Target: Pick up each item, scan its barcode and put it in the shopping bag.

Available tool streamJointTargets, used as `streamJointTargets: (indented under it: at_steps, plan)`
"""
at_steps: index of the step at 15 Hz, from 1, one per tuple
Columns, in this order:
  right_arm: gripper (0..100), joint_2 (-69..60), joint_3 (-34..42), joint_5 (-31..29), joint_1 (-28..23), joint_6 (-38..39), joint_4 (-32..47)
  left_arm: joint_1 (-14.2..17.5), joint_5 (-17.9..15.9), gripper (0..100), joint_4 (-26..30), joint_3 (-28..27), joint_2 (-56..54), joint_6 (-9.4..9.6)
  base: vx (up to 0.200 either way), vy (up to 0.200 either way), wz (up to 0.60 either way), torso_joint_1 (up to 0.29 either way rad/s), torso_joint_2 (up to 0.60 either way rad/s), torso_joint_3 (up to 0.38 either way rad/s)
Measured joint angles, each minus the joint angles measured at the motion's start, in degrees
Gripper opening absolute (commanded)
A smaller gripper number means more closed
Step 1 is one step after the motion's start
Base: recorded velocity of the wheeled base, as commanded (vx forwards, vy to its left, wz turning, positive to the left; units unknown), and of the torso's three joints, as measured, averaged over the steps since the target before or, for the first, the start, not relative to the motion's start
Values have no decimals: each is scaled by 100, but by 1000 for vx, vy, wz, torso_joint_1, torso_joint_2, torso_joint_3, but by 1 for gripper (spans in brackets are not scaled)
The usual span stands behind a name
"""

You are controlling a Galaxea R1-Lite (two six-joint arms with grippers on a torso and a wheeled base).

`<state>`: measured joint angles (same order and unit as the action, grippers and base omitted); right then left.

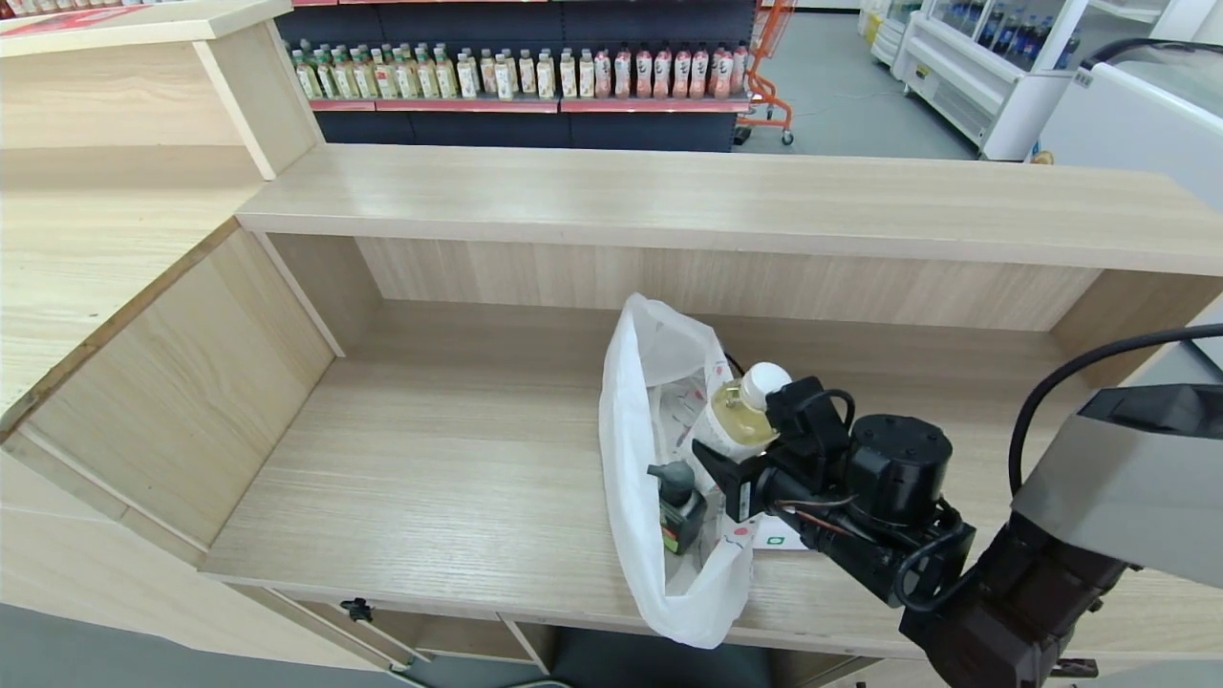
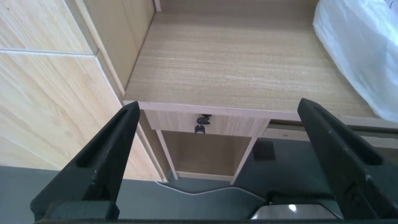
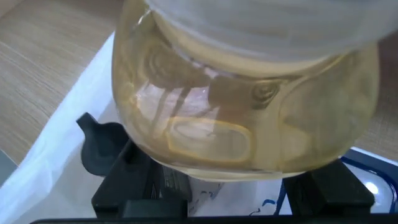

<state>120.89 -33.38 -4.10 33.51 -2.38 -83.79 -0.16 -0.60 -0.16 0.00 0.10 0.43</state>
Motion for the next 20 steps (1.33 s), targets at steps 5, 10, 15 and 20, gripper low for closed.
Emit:
streamJointTargets:
  at_steps: [5,10,15,20]
  plan:
    - [0,341,-16,55,-11,-158,-372,-2,0,100,0,0,0,-5,0,0,0,0,0,0]
    - [0,553,85,273,-6,-290,-612,-2,0,100,0,0,0,-5,0,0,0,0,0,0]
    - [0,763,119,475,-188,-714,-616,-2,-2,100,0,0,0,-10,0,0,0,0,0,0]
    - [100,835,116,584,-240,-772,-616,-2,-2,100,0,0,0,-7,0,0,0,0,0,0]
